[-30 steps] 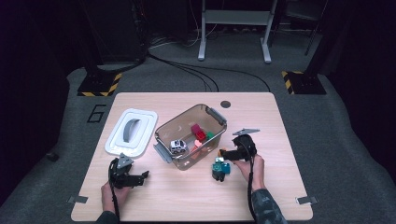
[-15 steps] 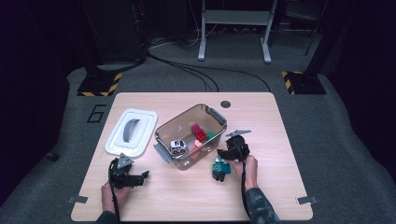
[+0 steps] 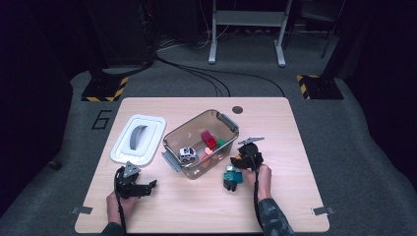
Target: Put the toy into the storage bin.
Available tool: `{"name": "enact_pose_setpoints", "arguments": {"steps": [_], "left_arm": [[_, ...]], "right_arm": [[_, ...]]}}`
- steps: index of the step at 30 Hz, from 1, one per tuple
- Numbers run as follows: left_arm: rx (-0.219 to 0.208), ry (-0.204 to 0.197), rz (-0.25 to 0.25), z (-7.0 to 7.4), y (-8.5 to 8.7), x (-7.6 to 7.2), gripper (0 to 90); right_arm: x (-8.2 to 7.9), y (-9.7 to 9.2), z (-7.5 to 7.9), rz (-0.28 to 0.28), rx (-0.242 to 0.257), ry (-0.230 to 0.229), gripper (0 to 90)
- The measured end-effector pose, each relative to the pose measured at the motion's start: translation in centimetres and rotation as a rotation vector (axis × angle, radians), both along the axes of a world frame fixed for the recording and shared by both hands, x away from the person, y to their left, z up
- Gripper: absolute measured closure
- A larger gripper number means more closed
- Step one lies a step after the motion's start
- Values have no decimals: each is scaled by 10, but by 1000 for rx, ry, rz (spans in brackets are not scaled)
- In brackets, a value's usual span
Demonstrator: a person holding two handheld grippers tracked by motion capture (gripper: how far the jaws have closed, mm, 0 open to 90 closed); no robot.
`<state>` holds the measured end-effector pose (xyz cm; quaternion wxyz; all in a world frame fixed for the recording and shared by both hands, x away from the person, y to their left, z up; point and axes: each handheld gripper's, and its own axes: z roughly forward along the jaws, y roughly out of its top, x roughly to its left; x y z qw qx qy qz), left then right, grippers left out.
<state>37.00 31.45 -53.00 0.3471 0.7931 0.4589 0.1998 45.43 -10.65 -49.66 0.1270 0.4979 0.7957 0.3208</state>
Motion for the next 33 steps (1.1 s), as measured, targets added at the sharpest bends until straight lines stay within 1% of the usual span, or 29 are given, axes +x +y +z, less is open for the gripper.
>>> {"name": "enact_pose_setpoints", "arguments": {"steps": [4,7,11,14,18,19,26,27,30,33], "left_arm": [[0,1,0,0,0,0,118],[0,0,0,0,0,0,118],[0,0,0,0,0,0,118],[0,0,0,0,0,0,118],[-1,-5,0,0,0,0,118],[0,0,0,0,0,0,118],[4,-2,-3,0,0,0,118],[-2,-4,1,0,0,0,118],[1,0,-1,0,0,0,118],[0,0,0,0,0,0,118]], "right_arm": [[0,-2,0,1,6,9,572],[0,-3,2,0,5,-4,586],[0,-5,2,-5,6,3,585],[0,-5,2,-5,5,9,572],[0,-3,-2,-8,-9,31,552],[0,-3,-3,-6,-8,37,552],[-1,-4,-2,-9,-22,25,586],[-1,-4,-1,-7,-21,27,587],[-1,-6,-1,-18,-16,23,588],[-2,-8,1,-21,-4,9,588]]}}
